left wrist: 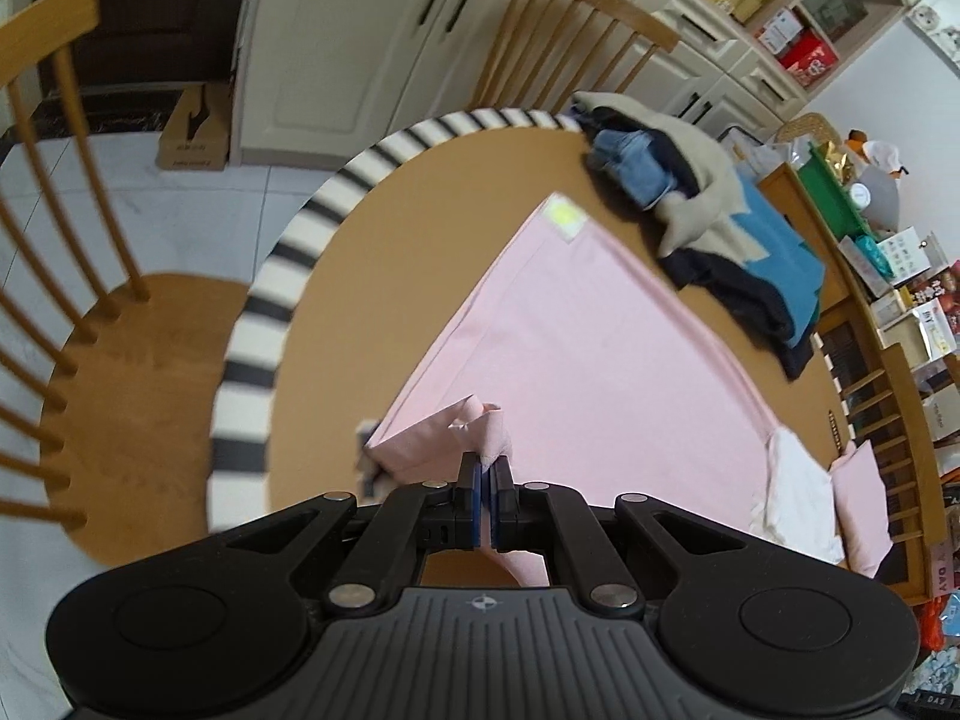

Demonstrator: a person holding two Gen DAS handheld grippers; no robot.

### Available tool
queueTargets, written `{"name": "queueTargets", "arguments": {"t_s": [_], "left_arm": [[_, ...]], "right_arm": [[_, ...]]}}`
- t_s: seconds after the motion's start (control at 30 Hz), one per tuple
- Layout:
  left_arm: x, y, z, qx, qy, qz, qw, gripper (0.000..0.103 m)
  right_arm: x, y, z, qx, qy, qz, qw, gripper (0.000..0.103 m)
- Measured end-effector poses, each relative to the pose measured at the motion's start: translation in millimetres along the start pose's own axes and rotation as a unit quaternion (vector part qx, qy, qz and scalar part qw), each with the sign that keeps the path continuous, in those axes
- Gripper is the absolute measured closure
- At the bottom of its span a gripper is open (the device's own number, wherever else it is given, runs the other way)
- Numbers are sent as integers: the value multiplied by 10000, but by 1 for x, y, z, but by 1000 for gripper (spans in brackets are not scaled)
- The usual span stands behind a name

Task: Fold clothes
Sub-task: 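Lift the pink edge with the left gripper, fold it inward, then open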

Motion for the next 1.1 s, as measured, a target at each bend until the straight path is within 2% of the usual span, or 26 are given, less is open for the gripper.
{"name": "queueTargets", "arguments": {"t_s": [0.23,0.5,0.77,0.93,1.1], "left_arm": [[34,-54,-33,142,-148,63,9998,100],[94,-126,-61,-54,-283,255,9993,100],[179,-185,-73,-489,-508,436,9966,100],[233,-199,-66,-784,-684,484,9934,100],[261,-206,-61,-743,-845,451,9926,100]], "right_arm": [[13,-64,28,23,-161,115,9998,101],[34,-147,67,-169,-322,238,9991,101],[94,-228,83,88,-287,352,9989,101],[153,-250,72,431,-76,668,9968,101],[186,-253,62,573,93,840,9948,101]]}}
Point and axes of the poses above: each gripper's, at about its wrist camera, not at the fingertips, and x roughly the way its jaws point, z to its left, y to its underside, the point moved 2 cm from there along x, roughly the way its jaws point, and after that the axes turned 11 degrees about y, right-handed, at the moved point
